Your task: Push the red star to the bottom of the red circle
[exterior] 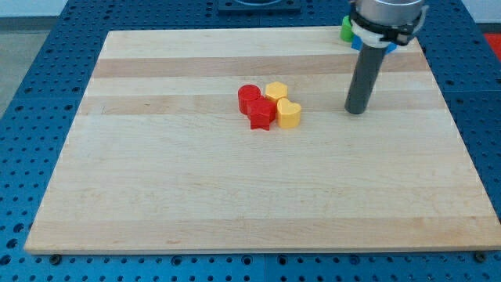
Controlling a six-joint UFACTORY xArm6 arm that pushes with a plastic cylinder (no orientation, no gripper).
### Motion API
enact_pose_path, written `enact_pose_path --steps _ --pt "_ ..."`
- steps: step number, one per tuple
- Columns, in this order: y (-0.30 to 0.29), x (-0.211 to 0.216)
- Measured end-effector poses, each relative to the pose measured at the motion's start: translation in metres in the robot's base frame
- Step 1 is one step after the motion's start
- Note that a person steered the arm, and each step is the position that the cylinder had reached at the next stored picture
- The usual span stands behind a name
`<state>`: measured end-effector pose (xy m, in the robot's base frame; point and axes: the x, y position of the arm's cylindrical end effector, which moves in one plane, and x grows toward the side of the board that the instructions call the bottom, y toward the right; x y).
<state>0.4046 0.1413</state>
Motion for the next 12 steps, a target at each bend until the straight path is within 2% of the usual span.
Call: enact_pose_path --steps 8,10,12 --pt "-0.159 0.016" --pt "-0.147 0.035" --pt "-0.055 0.035"
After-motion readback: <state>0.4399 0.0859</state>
